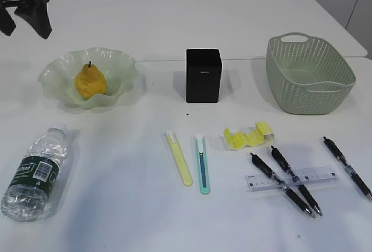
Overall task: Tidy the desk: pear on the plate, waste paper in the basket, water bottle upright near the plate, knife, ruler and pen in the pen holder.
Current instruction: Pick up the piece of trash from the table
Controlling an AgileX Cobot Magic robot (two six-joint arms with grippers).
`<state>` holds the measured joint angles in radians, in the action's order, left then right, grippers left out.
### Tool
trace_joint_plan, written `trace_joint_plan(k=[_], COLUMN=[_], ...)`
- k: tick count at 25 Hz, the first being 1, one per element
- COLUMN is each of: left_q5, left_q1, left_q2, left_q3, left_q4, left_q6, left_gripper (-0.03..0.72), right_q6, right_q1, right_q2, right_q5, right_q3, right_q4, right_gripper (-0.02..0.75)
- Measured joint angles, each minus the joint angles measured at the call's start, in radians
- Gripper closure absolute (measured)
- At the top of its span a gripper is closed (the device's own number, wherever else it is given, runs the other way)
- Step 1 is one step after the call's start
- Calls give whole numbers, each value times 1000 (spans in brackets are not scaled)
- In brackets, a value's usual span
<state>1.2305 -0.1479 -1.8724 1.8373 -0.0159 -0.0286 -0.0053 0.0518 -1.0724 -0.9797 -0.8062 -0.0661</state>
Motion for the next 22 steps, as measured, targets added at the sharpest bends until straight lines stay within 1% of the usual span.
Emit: trace_joint_plan(k=[2, 10, 14, 18, 22], left_q5=[-32, -163, -199, -202, -202], left_q1=[0, 0, 0, -2, -2], left_q2=[60, 340, 478, 613, 707], left_q3=[-102, -583, -800, -936, -981], left_q4=[0, -2, -27, -51, -51], left_q6=[0, 0, 0, 0, 0], left_gripper=[185, 185, 185, 185, 185], right_q6=[-2, -2, -15, -39, -58], right_q1=[0, 0, 0, 0, 2], right_q2=[0, 0, 0, -30, -110], right_q5=[0, 0, 0, 0, 0], right_q3=[0, 0, 0, -21, -110], right_q4=[0, 0, -16, -55, -76], right_gripper=[244, 244, 244, 262, 300])
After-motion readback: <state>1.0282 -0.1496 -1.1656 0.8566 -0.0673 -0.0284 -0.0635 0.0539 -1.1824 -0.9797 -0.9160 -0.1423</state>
